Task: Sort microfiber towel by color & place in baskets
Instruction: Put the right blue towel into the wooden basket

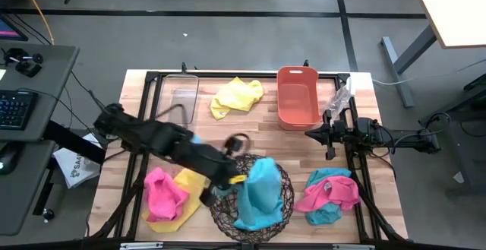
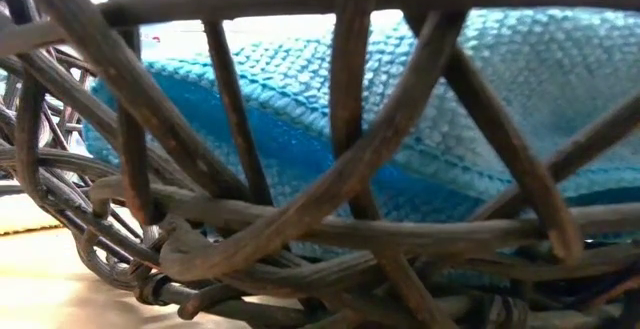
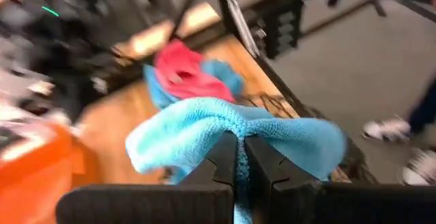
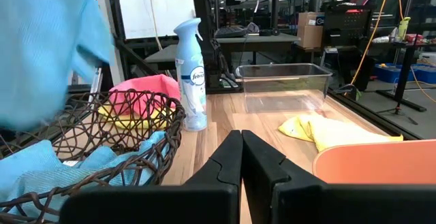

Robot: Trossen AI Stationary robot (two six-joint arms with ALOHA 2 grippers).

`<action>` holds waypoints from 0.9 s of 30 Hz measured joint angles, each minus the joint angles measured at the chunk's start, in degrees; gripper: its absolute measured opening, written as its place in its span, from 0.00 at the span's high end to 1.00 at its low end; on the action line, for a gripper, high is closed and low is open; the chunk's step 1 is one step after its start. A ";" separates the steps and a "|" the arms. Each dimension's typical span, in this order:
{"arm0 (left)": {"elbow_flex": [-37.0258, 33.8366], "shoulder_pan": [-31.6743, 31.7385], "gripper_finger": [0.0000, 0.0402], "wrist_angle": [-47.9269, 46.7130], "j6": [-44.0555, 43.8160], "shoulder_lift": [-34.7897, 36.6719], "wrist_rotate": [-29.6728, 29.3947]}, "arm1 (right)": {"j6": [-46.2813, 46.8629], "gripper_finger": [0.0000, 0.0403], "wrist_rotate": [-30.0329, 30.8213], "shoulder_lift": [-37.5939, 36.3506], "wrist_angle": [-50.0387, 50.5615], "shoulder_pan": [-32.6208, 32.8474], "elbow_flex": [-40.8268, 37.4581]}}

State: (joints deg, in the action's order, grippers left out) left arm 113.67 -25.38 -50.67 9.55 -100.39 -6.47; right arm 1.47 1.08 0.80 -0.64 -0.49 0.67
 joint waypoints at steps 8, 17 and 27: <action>-9.48 2.55 1.00 12.66 -4.04 -4.70 16.29 | -0.02 1.00 0.00 0.00 0.00 0.02 0.00; -12.51 4.56 0.91 13.98 -13.80 -4.45 22.38 | -0.02 1.00 0.00 0.00 0.02 0.02 0.00; -11.15 4.87 0.55 5.47 -11.95 -3.49 22.24 | -0.01 1.00 0.00 0.00 0.00 0.02 0.00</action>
State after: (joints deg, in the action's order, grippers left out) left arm 102.52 -20.51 -45.20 -2.40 -103.88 15.77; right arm 1.46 1.08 0.80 -0.64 -0.47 0.67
